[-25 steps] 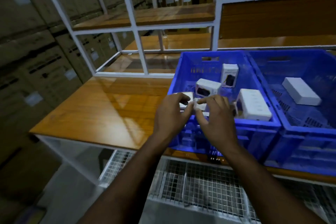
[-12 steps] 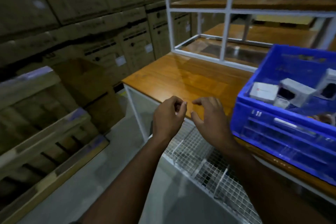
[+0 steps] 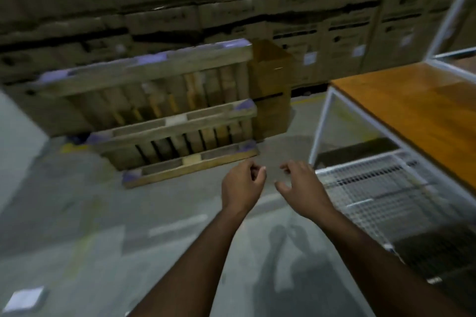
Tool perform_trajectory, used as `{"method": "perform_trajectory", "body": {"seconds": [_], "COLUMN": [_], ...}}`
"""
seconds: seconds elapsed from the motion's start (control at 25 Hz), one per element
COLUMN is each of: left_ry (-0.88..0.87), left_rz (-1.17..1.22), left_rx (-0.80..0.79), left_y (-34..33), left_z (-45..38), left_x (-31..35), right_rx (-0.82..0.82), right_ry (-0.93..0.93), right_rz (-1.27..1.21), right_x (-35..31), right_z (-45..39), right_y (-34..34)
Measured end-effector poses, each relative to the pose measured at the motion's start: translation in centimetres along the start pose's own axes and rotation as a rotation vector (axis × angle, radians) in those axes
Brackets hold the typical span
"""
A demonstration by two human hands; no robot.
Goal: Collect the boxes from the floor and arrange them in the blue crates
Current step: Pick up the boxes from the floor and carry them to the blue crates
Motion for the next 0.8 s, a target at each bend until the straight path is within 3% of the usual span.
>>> {"method": "perform_trajectory", "body": {"seconds": [0.36,0.56,0.8], "left_ry": [0.488,0.76,1.029], "left_rz": [-0.029,-0.033,-0.086], "left_rx": [0.365,0.595,0.881], "left_y": [18.7,24.1,29.3], "left_z": [12.2,18.3,24.4], "left_x": [-18.2,-24.2,-27.0], "right_rx": [-0.404,-0.626,-0.838], "right_ry": [0.492,0.778,1.052], "right_rz": [-0.12,-0.129,-0.132], "right_x": [-23.2,-31.9,-40.6], "right_z": [5.1,6.6,9.7], "right_y": [-15.5,-21.9,-28.0]}}
Point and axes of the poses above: each hand's wrist, its own z-axis away from the middle knuckle, its own y-axis out of the back of the hand, x = y × z, the point moved 1 cm from there along -z, towards the middle knuckle, and after that the axes turned 11 degrees about z, right-handed, at the moved point
